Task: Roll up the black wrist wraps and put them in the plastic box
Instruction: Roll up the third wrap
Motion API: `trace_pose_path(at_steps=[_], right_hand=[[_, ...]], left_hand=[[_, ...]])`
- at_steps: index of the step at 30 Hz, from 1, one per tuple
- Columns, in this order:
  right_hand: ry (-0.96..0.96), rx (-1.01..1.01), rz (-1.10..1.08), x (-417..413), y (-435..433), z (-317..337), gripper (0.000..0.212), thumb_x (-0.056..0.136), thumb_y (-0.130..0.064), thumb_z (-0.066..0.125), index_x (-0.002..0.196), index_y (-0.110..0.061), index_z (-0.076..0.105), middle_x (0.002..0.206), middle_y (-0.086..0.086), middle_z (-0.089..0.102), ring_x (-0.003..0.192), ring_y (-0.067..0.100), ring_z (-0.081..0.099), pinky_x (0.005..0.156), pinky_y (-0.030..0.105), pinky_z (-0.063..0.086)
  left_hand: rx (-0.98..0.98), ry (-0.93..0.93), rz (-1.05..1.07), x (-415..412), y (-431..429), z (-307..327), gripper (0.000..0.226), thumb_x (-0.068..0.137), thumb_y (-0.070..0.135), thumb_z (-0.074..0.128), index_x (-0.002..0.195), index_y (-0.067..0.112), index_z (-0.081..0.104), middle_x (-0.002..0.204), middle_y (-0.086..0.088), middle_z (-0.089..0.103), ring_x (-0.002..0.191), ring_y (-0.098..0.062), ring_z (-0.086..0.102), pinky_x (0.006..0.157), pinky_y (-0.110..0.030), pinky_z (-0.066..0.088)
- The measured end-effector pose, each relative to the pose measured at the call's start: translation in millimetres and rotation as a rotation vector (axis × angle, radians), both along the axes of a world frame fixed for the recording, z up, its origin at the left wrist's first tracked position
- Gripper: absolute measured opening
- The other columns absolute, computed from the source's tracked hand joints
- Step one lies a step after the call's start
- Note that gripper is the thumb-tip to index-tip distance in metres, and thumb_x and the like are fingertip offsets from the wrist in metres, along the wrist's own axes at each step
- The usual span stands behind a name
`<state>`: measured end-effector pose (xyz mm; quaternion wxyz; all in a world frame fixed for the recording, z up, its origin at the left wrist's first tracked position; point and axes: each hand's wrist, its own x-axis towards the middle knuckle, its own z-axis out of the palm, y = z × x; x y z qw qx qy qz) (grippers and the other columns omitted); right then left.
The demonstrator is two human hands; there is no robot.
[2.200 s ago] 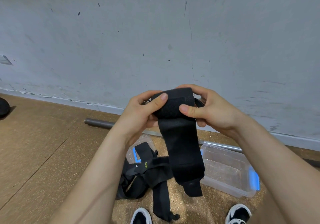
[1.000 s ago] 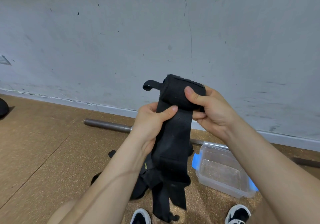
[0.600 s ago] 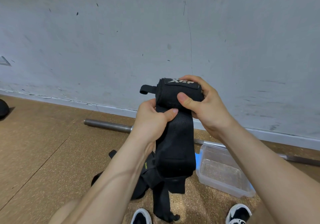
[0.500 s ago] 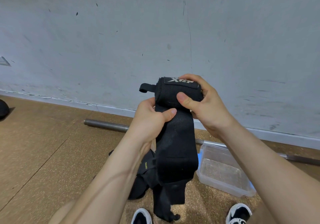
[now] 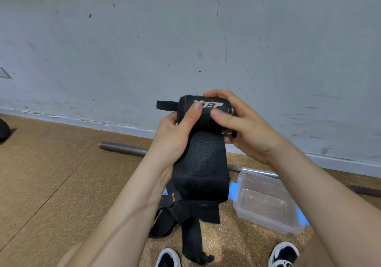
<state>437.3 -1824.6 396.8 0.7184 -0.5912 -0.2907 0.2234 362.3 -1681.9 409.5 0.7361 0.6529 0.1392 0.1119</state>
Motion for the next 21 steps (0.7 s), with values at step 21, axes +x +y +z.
trace_pose_path(at_steps=[21], right_hand=[[-0.324,-0.083,-0.291,-1,2,-5,0.055,0.079,0.003,0.076,0.118,-0.035,0.064,0.120,-0.009,0.068,0.114,0.011,0.063,0.101,0.035,0.052]], left_hand=[[0.038,0.051,-0.158,3,-1,-15,0.023,0.091,-0.004,0.063,0.104,0.014,0.070,0.092,-0.003,0.077,0.085,-0.016,0.074,0.069,-0.026,0.059]])
